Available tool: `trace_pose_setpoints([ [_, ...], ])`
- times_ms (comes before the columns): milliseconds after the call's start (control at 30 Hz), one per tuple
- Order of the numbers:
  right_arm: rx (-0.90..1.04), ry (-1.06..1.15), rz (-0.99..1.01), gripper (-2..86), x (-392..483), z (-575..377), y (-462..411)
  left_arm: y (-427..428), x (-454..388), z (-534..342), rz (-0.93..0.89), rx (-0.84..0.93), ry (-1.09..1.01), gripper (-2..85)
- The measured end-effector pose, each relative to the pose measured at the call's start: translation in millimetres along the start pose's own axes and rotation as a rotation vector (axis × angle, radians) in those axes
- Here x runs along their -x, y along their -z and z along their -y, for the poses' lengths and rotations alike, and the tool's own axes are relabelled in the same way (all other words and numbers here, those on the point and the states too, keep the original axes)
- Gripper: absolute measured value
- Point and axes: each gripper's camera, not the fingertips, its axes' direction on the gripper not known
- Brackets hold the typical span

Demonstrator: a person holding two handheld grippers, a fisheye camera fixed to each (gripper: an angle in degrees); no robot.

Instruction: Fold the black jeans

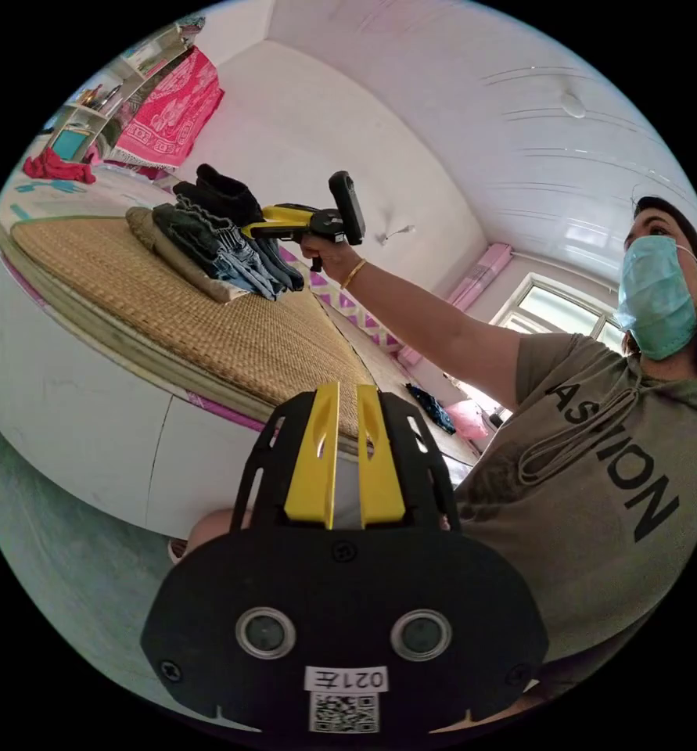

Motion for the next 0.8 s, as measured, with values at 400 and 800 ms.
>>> trace_pose_setpoints([
  [400, -0.072, -0.468, 0.4, 6.0, -139, -26, -6, -6, 8, 21, -0.069, 0.026, 0.004, -0.8],
  [800, -0.356, -1.054, 0.354, 5.2, -324, -333, 152, -67, -1, 85, -0.088, 0.119, -0.063, -1.0],
])
